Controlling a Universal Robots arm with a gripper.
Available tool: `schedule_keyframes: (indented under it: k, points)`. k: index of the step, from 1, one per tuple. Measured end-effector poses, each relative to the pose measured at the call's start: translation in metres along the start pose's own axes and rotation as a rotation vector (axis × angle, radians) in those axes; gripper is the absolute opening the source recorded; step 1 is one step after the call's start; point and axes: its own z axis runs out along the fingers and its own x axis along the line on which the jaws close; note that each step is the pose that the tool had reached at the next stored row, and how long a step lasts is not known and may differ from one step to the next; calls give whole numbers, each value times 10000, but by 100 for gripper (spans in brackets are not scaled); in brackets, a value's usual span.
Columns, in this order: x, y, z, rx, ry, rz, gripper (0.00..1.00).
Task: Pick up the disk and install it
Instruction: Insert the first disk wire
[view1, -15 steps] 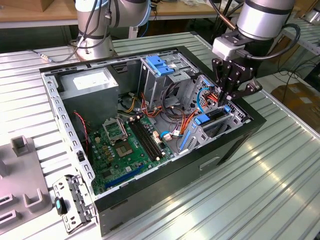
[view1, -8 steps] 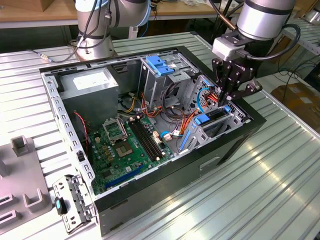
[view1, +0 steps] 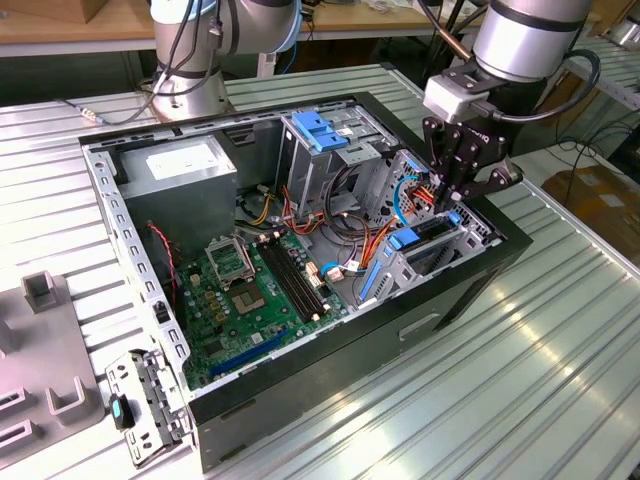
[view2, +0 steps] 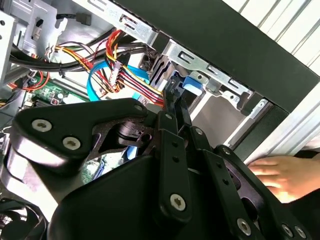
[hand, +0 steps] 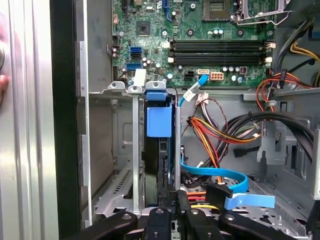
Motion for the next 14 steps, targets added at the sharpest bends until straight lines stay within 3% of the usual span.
schedule_keyframes:
  k: [1,4,7,8,9,10,14]
  points:
    - [21,3,1,2,-150,10,18]
    - [106,12,8,4,-390,27,18]
    - [169,23,13,4,-452,30,18]
    - [169,40,17,5,-552,36,18]
    - [170,49,22,7,-715,47,18]
    - [173,50,35,8,-767,51,18]
    - [175,53,69,6,-765,60,18]
